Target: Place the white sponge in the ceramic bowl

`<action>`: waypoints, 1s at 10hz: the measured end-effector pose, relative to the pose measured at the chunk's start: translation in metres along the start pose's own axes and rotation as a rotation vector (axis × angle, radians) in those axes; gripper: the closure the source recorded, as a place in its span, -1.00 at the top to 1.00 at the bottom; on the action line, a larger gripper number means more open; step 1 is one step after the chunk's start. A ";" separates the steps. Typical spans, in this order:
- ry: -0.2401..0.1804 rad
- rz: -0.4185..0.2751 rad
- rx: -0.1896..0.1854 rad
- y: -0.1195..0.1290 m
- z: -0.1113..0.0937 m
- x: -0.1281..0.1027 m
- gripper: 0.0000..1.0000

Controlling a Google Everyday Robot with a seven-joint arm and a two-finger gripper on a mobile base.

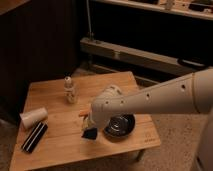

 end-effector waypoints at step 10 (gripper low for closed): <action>-0.114 0.317 0.182 -0.101 -0.018 -0.028 -0.82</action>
